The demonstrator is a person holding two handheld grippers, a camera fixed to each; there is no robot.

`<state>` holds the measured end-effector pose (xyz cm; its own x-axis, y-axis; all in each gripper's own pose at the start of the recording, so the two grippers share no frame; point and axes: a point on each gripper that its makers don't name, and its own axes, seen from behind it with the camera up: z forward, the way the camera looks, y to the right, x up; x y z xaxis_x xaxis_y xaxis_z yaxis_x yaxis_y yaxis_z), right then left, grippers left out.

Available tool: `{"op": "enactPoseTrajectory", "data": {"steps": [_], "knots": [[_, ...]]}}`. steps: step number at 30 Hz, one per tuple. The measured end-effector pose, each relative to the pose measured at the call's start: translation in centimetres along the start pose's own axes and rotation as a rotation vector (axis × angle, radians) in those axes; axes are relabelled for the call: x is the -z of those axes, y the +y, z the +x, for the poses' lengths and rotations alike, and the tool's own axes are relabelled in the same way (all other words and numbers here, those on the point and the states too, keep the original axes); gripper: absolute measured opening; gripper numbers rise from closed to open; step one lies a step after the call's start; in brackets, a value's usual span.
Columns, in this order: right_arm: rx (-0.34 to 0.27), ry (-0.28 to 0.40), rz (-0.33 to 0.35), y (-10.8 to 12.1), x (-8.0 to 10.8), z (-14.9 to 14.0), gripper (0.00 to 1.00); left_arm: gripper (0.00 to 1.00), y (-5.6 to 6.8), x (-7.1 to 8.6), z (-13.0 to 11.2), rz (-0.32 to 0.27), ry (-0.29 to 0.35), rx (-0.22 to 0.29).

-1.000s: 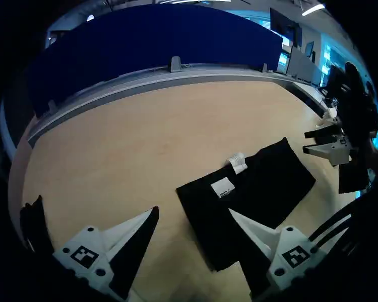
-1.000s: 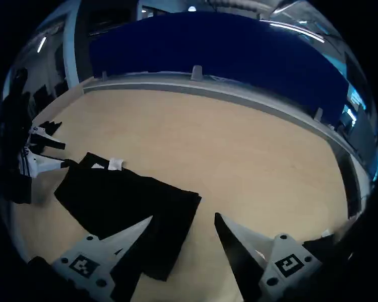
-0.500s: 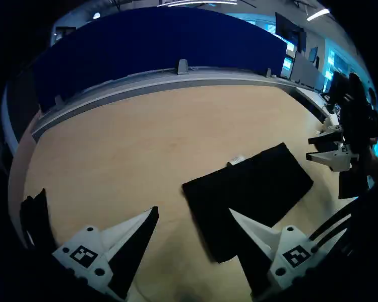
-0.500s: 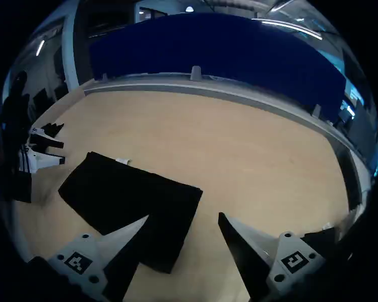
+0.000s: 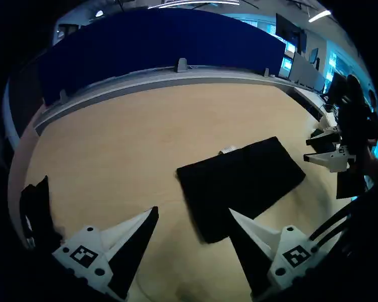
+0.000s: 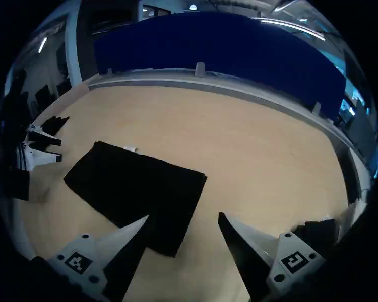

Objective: Fold towel

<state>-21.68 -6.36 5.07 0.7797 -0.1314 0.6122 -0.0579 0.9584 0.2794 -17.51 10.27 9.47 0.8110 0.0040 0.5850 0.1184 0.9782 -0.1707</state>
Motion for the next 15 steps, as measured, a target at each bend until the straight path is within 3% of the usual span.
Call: {"op": "enactPoseTrajectory", "data": {"steps": [15], "knots": [[0.041, -0.041, 0.025, -1.1, 2.5, -3.2, 0.96, 0.93, 0.7, 3.3, -3.7, 0.018, -0.020, 0.067]]}}
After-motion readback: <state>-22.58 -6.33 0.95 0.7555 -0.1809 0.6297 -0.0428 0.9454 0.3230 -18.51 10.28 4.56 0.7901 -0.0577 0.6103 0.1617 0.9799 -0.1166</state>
